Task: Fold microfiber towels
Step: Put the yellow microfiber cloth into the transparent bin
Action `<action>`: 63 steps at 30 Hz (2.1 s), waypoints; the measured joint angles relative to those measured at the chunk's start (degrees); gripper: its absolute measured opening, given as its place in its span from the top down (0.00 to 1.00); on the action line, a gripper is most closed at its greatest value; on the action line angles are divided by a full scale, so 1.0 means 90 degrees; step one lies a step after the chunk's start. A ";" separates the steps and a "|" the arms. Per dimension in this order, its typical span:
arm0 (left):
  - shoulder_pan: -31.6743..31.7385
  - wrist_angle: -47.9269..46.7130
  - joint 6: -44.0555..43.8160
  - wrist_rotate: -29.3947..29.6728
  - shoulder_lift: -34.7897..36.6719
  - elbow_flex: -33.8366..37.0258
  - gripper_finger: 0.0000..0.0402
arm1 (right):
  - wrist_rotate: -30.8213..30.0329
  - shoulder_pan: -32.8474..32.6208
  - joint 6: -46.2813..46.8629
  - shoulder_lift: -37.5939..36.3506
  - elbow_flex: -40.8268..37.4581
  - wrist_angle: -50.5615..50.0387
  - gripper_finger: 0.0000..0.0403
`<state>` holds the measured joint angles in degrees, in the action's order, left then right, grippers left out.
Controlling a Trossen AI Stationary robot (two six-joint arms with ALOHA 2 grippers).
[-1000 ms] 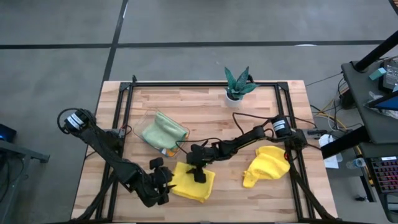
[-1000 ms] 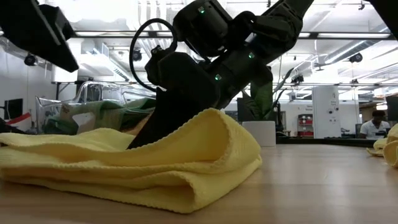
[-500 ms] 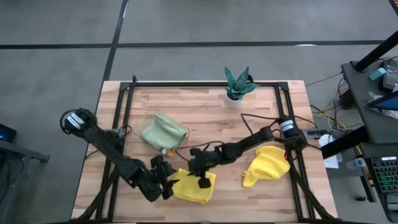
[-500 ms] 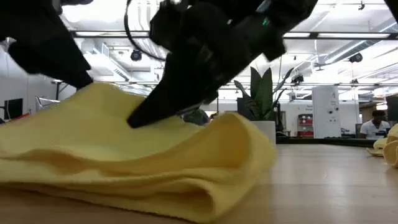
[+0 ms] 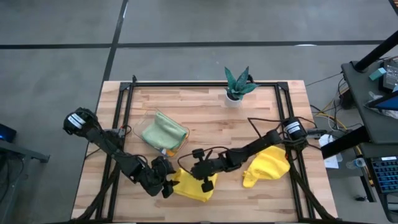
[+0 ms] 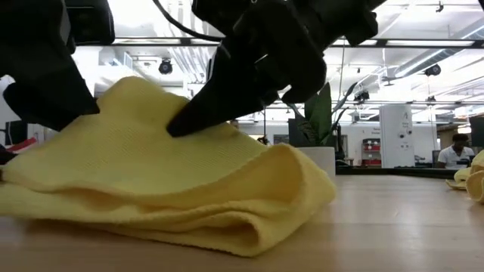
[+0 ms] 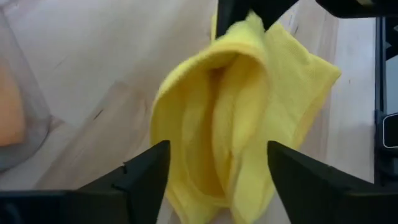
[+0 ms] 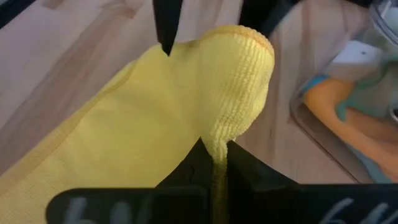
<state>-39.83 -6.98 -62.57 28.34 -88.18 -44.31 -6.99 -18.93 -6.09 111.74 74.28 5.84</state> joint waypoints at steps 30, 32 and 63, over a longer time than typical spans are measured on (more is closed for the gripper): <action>0.0177 0.1724 0.1515 -0.0124 -0.0626 0.0100 0.98 | -0.0173 -0.0173 0.0074 -0.0035 0.0027 0.0219 0.88; 0.0177 0.1725 0.1515 -0.0204 -0.0624 0.0033 0.99 | -0.0163 -0.0170 0.0267 -0.0091 0.0027 0.0158 0.82; 0.1768 -0.3319 0.2236 -0.0812 0.2444 -0.1280 1.00 | -0.1281 0.0026 0.0892 -0.2829 0.0019 -0.3656 0.40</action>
<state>-23.93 -36.85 -42.44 21.03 -66.18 -55.83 -18.52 -18.70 1.93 86.29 74.46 -27.07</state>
